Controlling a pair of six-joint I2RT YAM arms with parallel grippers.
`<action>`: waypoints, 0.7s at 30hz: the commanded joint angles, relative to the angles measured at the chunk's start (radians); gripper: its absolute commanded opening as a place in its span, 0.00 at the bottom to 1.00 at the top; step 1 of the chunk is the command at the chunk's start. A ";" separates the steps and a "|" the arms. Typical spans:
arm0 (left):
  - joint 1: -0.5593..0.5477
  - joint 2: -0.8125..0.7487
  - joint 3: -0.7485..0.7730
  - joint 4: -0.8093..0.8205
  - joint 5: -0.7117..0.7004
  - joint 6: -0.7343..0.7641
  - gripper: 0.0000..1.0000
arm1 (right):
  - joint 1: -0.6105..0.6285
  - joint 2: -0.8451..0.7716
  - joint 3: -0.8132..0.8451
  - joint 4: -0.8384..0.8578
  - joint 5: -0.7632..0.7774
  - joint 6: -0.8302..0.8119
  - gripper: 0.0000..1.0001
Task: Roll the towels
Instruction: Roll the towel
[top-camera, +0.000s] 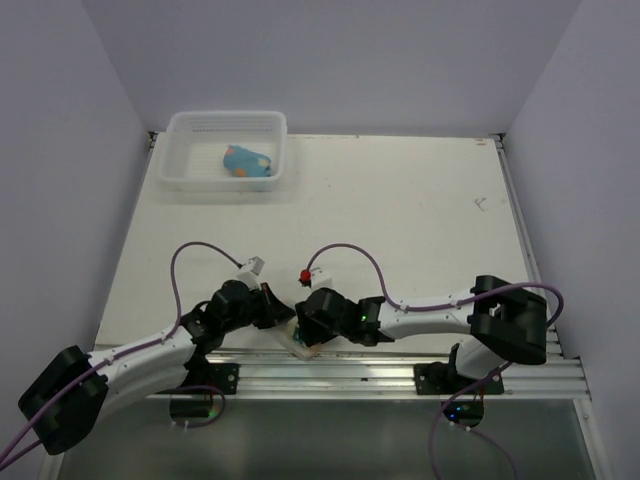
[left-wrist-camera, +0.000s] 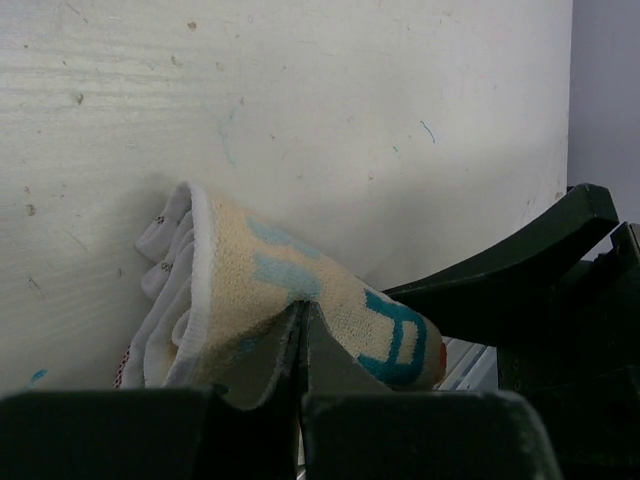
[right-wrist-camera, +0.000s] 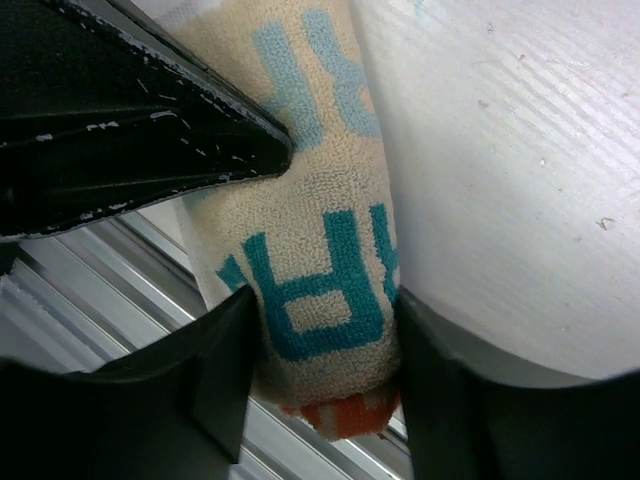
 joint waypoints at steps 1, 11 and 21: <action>-0.005 0.023 -0.024 -0.137 -0.056 0.028 0.00 | 0.002 0.016 -0.033 0.003 -0.014 -0.010 0.51; 0.026 0.143 0.214 -0.189 -0.080 0.071 0.14 | 0.051 0.039 -0.002 -0.007 0.189 -0.101 0.24; 0.092 0.246 0.455 -0.275 -0.037 0.113 0.19 | 0.140 0.136 0.096 -0.036 0.609 -0.124 0.23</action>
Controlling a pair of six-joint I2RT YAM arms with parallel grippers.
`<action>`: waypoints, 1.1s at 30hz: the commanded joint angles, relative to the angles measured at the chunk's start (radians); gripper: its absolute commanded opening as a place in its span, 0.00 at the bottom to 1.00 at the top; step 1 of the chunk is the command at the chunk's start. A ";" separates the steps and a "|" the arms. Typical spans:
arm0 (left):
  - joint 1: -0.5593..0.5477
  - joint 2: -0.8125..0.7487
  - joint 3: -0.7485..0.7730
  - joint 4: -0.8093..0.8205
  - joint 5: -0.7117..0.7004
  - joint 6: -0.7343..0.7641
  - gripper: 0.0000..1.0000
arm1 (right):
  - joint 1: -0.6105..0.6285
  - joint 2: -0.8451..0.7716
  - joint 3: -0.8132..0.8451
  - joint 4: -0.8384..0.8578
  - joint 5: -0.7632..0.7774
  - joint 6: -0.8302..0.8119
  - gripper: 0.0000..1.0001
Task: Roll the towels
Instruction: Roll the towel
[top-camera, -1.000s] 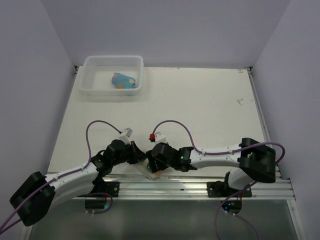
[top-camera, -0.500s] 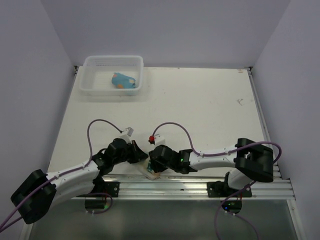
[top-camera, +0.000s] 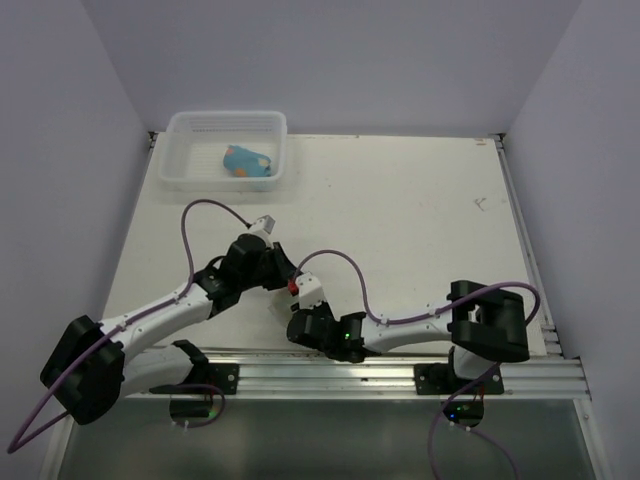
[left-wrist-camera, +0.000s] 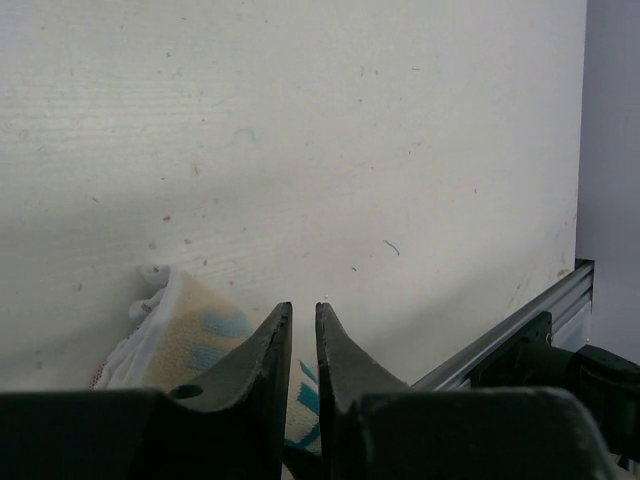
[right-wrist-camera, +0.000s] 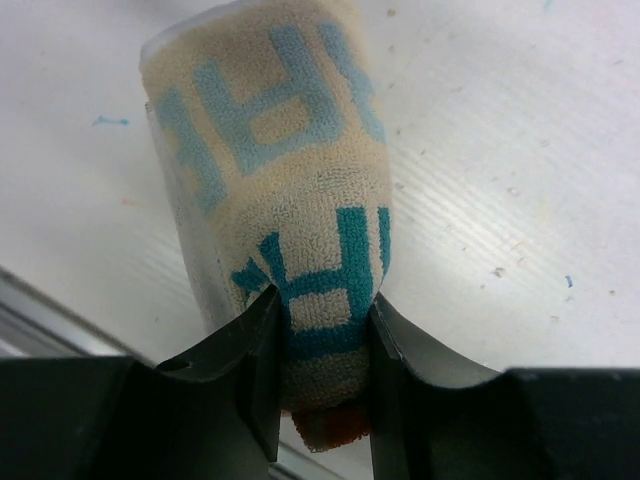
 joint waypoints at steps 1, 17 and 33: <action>0.004 0.010 0.042 -0.023 0.017 0.022 0.19 | 0.045 0.078 0.080 -0.116 0.275 -0.033 0.23; -0.035 -0.087 -0.160 0.074 0.105 -0.090 0.19 | 0.156 0.422 0.409 -0.554 0.478 0.125 0.29; -0.036 -0.068 -0.364 0.173 0.062 -0.119 0.18 | 0.159 0.212 0.314 -0.353 0.266 0.028 0.59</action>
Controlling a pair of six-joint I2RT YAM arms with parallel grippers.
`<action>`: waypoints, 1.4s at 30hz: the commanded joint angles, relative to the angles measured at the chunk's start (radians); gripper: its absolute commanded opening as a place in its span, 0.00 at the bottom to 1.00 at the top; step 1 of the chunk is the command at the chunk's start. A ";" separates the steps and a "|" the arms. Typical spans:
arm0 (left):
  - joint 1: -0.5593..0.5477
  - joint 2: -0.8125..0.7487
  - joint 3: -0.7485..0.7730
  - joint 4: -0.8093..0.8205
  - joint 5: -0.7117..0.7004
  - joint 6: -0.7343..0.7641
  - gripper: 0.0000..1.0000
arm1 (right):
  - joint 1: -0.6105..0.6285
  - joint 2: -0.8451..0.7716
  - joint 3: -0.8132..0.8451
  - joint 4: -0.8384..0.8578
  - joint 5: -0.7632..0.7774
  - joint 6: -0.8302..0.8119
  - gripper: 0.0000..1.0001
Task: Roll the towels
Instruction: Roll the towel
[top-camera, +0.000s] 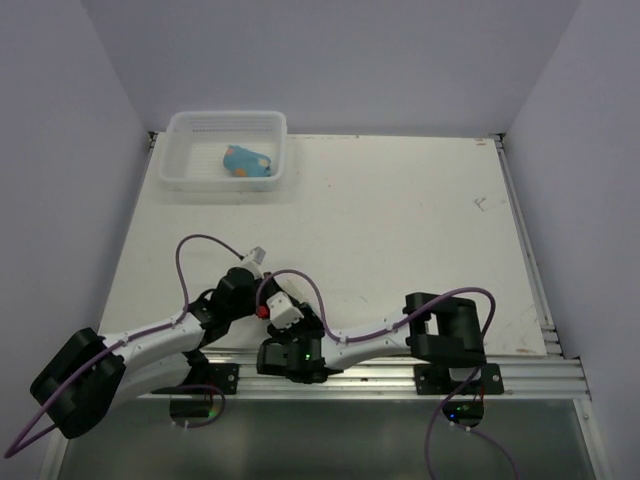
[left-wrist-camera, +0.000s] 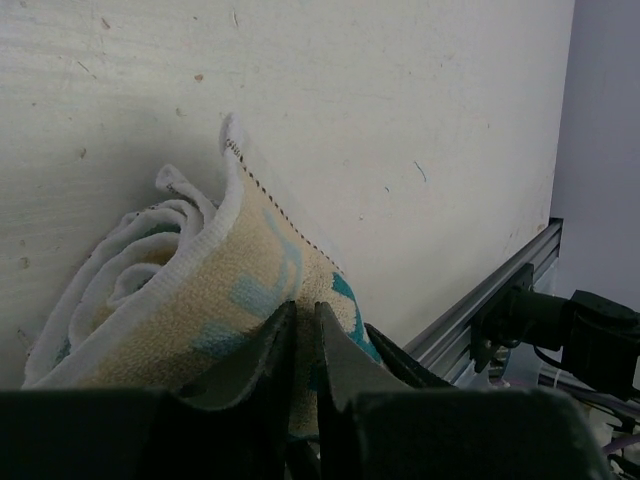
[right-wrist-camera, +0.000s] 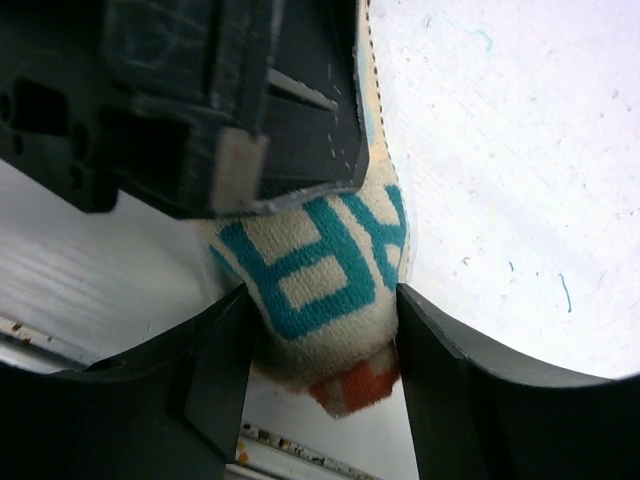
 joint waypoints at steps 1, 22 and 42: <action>-0.008 0.024 -0.047 -0.088 -0.025 0.016 0.18 | -0.002 -0.139 -0.048 0.072 -0.105 -0.027 0.60; -0.010 -0.048 -0.119 -0.125 -0.062 0.015 0.18 | -0.294 -0.462 -0.453 0.468 -0.749 0.196 0.66; -0.008 -0.094 -0.074 -0.214 -0.119 0.008 0.21 | -0.297 -0.425 -0.530 0.571 -0.726 0.134 0.20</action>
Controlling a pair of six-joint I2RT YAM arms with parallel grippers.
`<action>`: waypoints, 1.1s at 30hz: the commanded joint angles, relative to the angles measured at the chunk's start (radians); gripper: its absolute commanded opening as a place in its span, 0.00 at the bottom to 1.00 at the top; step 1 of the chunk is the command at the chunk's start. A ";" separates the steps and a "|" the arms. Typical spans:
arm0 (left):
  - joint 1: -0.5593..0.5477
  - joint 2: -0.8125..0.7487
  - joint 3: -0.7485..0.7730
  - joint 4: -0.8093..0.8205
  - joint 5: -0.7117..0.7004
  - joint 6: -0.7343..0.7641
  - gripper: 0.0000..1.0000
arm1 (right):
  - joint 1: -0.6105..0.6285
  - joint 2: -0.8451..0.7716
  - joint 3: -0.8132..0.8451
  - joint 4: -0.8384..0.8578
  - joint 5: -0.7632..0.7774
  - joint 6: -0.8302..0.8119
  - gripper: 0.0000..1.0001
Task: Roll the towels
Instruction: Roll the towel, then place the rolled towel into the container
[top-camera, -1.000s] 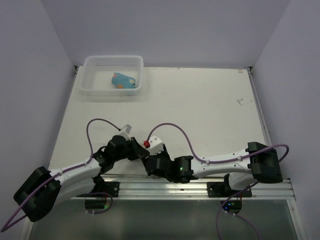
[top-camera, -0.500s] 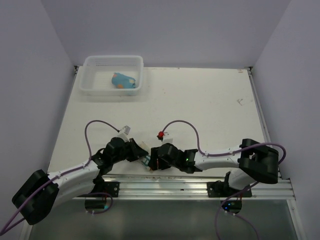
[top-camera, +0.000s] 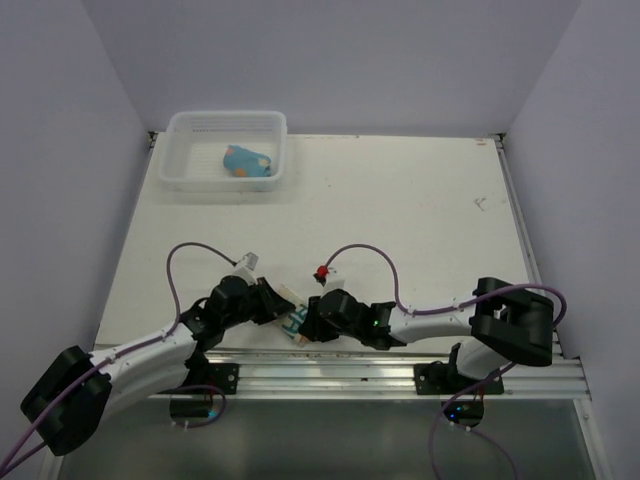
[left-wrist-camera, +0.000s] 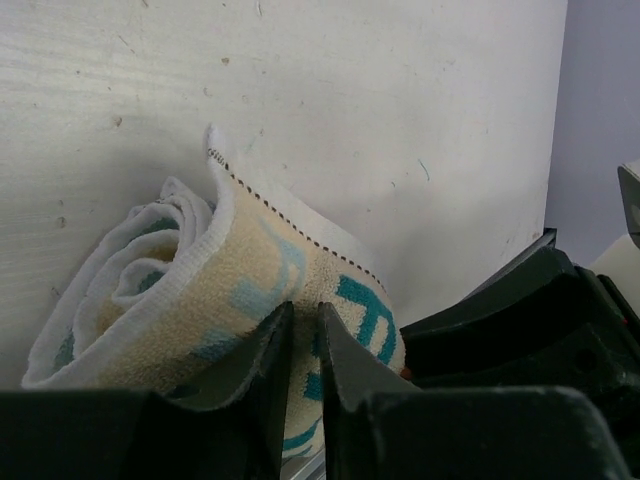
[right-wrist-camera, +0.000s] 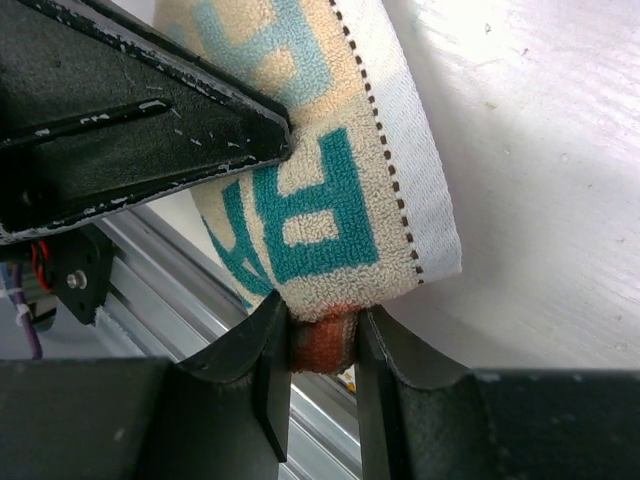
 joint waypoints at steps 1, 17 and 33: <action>-0.002 0.038 0.040 -0.246 -0.073 0.056 0.22 | 0.026 -0.012 0.030 -0.104 0.115 -0.109 0.18; 0.000 -0.041 0.321 -0.682 -0.249 0.031 0.80 | 0.127 0.081 0.142 -0.155 0.337 -0.106 0.12; 0.006 -0.043 0.389 -0.771 -0.216 0.008 0.85 | 0.128 0.101 0.155 -0.092 0.373 -0.103 0.08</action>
